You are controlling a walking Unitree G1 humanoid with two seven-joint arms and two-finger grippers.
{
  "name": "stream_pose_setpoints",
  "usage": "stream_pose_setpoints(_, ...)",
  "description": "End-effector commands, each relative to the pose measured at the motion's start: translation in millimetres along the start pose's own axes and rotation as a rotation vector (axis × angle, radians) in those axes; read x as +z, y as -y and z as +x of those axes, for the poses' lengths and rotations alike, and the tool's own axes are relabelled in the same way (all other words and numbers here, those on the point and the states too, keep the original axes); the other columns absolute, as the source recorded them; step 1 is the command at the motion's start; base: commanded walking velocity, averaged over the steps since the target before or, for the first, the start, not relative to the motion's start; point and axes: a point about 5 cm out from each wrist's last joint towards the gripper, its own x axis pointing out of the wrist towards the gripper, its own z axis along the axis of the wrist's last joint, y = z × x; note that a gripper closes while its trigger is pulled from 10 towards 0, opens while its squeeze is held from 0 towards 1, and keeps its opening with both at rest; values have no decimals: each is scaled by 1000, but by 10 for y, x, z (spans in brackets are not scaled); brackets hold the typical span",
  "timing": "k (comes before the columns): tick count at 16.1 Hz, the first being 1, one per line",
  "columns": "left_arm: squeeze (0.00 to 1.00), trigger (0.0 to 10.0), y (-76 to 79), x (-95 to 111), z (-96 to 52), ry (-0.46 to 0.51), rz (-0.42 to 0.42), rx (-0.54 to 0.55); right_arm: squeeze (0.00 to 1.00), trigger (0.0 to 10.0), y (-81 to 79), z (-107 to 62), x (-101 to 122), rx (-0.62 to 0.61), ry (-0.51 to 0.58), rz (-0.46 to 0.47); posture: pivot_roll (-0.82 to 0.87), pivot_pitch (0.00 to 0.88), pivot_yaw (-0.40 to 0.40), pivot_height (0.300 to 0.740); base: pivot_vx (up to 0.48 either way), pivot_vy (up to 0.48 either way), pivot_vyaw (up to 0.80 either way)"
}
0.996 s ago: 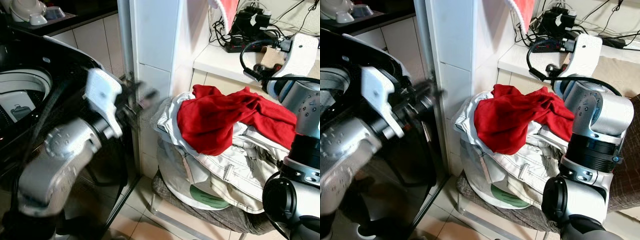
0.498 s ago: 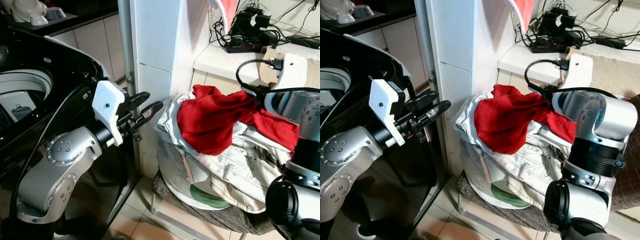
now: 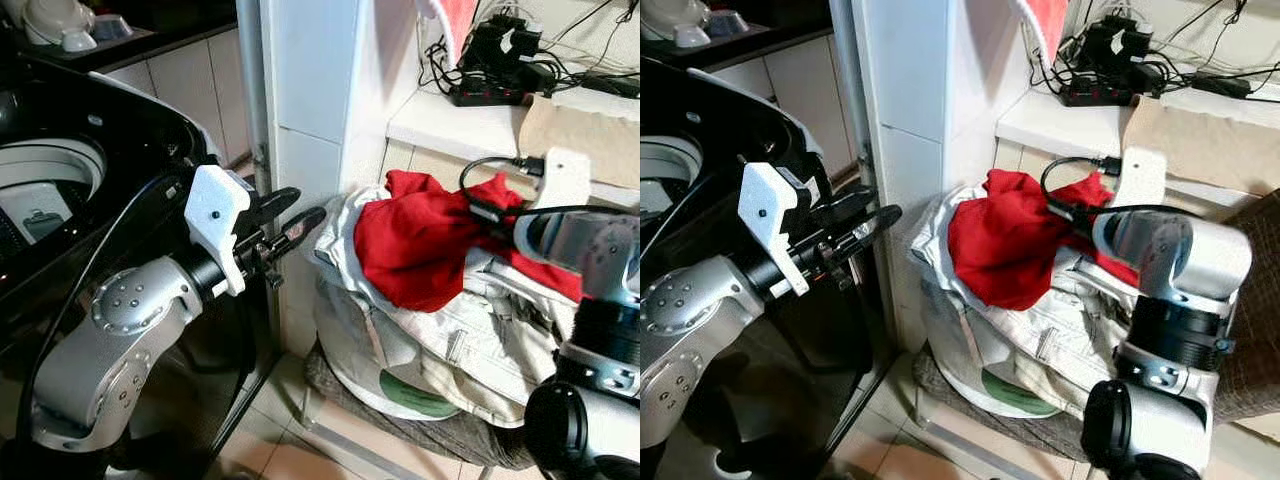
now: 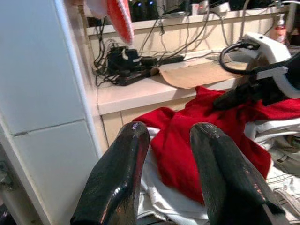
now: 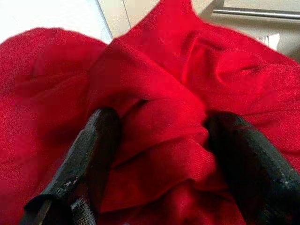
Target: Clothes washing
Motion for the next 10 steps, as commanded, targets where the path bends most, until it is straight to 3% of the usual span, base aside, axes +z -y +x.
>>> stream_pose_setpoints(1, 0, 10000, 48, 7, -13, -9, 0, -33, 0, 0, 33, 21, -56, -12, -26, 14, -12, 0, -34, 740, 0, 0, 0)
stream_pose_setpoints(10, 0, 10000, 43, -20, -39, -31, 2, -35, 0, 0, 17, 21, -11, 5, 46, 1, -7, 0, -33, 740, 0, 0, 0)
